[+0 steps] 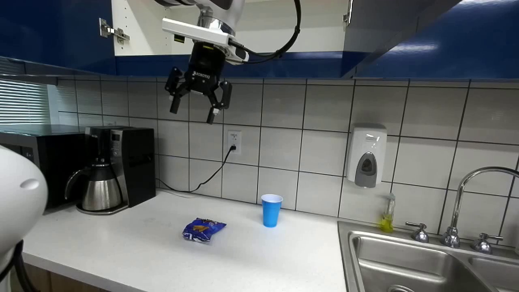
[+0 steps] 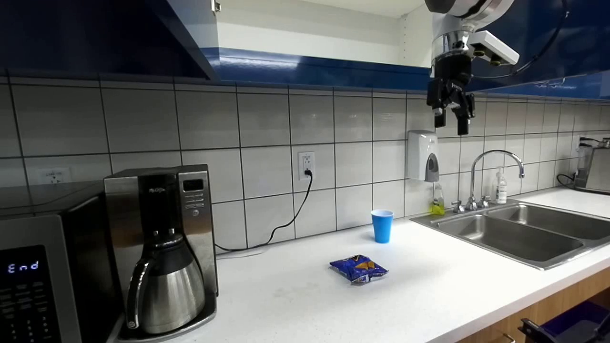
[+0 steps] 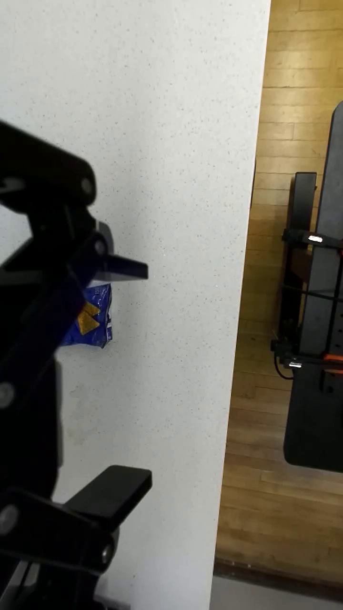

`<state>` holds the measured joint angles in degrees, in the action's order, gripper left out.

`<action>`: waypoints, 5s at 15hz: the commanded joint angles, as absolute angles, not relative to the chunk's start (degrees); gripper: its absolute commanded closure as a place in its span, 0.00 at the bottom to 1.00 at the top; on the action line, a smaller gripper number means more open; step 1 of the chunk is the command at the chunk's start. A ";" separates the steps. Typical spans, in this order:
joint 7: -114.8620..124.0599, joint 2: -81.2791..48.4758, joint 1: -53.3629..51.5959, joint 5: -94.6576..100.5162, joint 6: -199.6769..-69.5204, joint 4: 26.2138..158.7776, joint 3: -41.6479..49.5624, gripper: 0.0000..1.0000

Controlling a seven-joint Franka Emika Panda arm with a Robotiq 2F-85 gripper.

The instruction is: Put the blue snack packet in the top cabinet

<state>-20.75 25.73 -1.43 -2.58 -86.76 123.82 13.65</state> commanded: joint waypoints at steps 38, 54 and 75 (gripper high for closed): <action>-22.38 13.15 0.92 -5.80 -109.72 138.04 11.11 0.00; -26.12 -1.89 1.56 -6.29 -122.85 139.19 8.68 0.00; -26.99 -20.73 1.85 -10.49 -133.88 125.69 -3.58 0.00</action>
